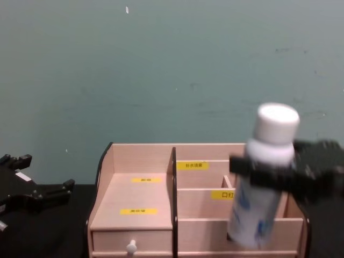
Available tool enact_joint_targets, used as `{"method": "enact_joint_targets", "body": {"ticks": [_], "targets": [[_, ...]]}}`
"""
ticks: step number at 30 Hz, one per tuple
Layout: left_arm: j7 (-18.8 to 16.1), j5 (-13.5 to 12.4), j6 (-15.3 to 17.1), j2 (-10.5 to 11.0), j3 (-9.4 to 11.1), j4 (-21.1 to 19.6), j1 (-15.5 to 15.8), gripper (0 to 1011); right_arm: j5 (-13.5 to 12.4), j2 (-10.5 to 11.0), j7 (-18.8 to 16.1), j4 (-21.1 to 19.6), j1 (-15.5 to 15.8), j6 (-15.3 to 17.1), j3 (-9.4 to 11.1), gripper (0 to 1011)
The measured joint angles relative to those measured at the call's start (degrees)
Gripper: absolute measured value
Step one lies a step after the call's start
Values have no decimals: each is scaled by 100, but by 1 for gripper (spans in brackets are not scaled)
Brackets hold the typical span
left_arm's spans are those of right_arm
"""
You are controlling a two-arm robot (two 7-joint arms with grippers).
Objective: Pick up the facial cleanser and watermelon frost from the table and place them into the tiered storage box.
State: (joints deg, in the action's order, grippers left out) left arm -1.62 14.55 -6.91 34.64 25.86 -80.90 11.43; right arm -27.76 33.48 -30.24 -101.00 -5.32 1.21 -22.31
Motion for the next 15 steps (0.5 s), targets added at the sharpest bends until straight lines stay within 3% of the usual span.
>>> {"method": "enact_joint_targets", "body": {"ticks": [5, 15], "targets": [[0, 0, 0, 0, 0, 0, 0, 1010, 55, -287, 106, 408, -573, -7, -36, 604], [0, 0, 0, 0, 0, 0, 0, 1010, 113, -710, 28, 1316, -1389, -165, -156, 604]]}}
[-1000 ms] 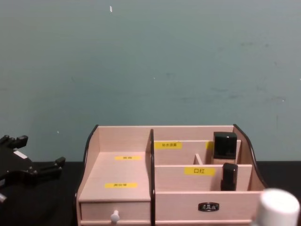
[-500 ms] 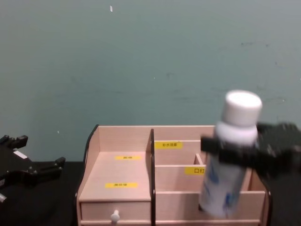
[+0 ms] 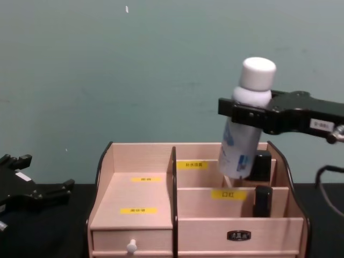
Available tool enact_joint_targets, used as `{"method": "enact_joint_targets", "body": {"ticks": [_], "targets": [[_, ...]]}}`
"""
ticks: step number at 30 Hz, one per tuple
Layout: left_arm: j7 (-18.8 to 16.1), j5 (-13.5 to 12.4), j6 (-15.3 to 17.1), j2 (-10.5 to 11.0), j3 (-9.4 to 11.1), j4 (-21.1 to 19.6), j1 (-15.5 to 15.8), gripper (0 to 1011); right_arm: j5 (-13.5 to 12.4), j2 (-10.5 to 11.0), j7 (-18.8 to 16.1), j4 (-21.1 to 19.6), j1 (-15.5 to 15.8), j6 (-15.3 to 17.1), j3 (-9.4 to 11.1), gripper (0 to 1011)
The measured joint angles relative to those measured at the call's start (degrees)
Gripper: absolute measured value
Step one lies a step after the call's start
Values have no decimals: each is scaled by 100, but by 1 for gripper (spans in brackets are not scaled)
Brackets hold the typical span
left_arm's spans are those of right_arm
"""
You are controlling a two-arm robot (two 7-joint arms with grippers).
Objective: Pick up the facial cleanser and watermelon frost from the table and place them into the tiered storage box.
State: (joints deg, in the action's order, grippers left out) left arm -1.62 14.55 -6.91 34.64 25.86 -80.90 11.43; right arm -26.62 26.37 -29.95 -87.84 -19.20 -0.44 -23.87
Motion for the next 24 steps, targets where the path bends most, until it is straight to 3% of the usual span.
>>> {"method": "enact_joint_targets", "body": {"ticks": [9, 24], "targets": [[0, 0, 0, 0, 0, 0, 0, 1010, 18, -330, -228, 801, -604, -142, -194, 604], [0, 0, 0, 0, 0, 0, 0, 1010, 196, -739, -420, 1922, -1244, -358, -425, 604]]}}
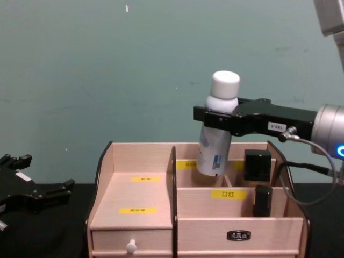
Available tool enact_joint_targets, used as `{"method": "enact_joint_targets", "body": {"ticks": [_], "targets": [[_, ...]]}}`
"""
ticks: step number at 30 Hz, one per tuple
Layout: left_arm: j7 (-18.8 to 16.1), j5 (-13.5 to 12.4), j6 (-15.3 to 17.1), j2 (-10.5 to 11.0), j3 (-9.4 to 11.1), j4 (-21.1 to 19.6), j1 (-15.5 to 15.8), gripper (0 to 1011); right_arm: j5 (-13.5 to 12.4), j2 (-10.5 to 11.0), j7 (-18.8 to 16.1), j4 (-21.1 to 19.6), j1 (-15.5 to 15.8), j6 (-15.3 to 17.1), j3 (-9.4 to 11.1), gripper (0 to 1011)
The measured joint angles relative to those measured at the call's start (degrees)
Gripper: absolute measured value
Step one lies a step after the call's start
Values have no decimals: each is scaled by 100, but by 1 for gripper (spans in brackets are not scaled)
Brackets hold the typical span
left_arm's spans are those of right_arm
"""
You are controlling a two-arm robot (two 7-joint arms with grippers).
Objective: Pick up the facial cleanser and watermelon frost from the table and place them into the tiered storage box.
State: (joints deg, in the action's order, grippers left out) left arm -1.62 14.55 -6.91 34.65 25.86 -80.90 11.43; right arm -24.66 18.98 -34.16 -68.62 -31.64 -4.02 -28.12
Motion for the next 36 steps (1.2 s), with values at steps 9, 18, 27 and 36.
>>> {"method": "enact_joint_targets", "body": {"ticks": [9, 18, 27, 36], "targets": [[0, 0, 0, 0, 0, 0, 0, 1010, 48, -216, -145, 459, -238, -66, -93, 604], [0, 0, 0, 0, 0, 0, 0, 1010, 68, -302, -214, 707, -288, -109, -130, 604], [0, 0, 0, 0, 0, 0, 0, 1010, 77, -282, -215, 718, -182, -81, -126, 604], [0, 0, 0, 0, 0, 0, 0, 1009, 89, -280, -211, 765, -162, -45, -124, 604]]}}
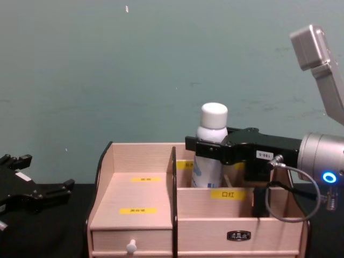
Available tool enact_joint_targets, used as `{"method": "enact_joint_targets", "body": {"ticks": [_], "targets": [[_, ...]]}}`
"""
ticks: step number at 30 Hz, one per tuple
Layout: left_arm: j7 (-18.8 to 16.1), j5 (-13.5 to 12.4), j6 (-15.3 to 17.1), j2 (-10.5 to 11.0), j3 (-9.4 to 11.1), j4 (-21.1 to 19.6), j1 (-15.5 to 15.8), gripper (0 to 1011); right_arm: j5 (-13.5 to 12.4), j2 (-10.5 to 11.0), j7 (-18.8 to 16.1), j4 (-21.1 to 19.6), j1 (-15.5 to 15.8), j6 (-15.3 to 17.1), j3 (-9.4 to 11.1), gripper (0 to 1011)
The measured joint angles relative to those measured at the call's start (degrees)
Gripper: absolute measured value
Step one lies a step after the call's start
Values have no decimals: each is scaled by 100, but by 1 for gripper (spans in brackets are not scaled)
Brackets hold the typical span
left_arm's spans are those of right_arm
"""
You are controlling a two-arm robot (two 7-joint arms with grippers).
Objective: Pick up the facial cleanser and watermelon frost from the table and place them into the tiered storage box.
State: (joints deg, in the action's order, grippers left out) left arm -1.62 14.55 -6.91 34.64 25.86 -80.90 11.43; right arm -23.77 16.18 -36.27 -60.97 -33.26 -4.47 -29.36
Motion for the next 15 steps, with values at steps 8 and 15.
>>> {"method": "enact_joint_targets", "body": {"ticks": [8, 15], "targets": [[0, 0, 0, 0, 0, 0, 0, 1009, -3, 0, 4, 0, 0, 0, 0, 763], [0, 0, 0, 0, 0, 0, 0, 1009, -50, 5, -28, -19, 4, -3, 27, 969]]}}
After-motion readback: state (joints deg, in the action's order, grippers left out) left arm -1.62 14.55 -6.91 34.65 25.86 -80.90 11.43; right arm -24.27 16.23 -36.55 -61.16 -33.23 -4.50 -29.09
